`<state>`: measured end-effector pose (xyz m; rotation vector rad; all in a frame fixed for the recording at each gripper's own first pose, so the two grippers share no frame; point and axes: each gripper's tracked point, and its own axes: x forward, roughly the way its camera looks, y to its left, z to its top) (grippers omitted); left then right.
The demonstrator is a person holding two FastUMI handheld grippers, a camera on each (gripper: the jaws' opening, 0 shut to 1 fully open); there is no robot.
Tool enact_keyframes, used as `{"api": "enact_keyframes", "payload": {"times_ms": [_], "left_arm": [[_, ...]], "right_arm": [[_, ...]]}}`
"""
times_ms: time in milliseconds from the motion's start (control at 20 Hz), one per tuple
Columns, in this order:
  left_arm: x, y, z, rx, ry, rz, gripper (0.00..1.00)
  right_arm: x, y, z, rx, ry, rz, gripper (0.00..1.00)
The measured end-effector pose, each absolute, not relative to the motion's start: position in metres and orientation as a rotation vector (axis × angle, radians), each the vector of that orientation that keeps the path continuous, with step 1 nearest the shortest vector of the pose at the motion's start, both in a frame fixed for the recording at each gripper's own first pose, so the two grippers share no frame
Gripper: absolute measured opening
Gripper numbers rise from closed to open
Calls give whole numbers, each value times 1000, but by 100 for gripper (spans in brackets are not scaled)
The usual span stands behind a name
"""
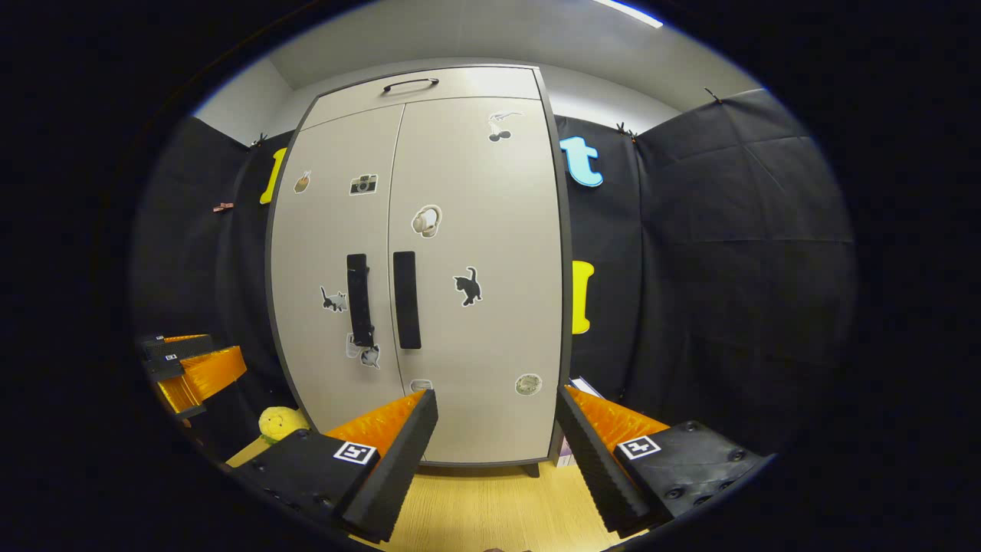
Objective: Open the right door of the double-door shoe cabinet with the right hand, and open the left door with the left hand.
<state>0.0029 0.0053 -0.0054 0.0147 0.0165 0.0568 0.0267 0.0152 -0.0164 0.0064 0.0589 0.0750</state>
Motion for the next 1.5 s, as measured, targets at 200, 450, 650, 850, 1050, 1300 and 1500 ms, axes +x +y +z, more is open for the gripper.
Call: {"api": "enact_keyframes", "payload": {"times_ms": [200, 450, 650, 850, 1050, 1300, 1500], "left_arm": [[4, 9, -9, 24, 30, 67, 95], [2, 12, -11, 44, 33, 78, 95], [-1, 14, -13, 28, 42, 70, 95], [-6, 22, -12, 40, 38, 95, 95], [-10, 25, -11, -17, 41, 104, 95], [-19, 40, -18, -15, 57, 137, 95], [-30, 56, -26, -24, 69, 180, 95]], "right_arm": [[31, 24, -14, 0, 65, 103, 98], [34, 29, -10, 5, 61, 107, 98], [45, 31, 7, 22, 43, 104, 98], [61, 37, 19, -2, 50, 104, 98], [79, 60, 39, -60, 17, 143, 98], [106, 95, 55, -64, -4, 200, 97], [133, 117, 57, -51, 1, 215, 98]]}}
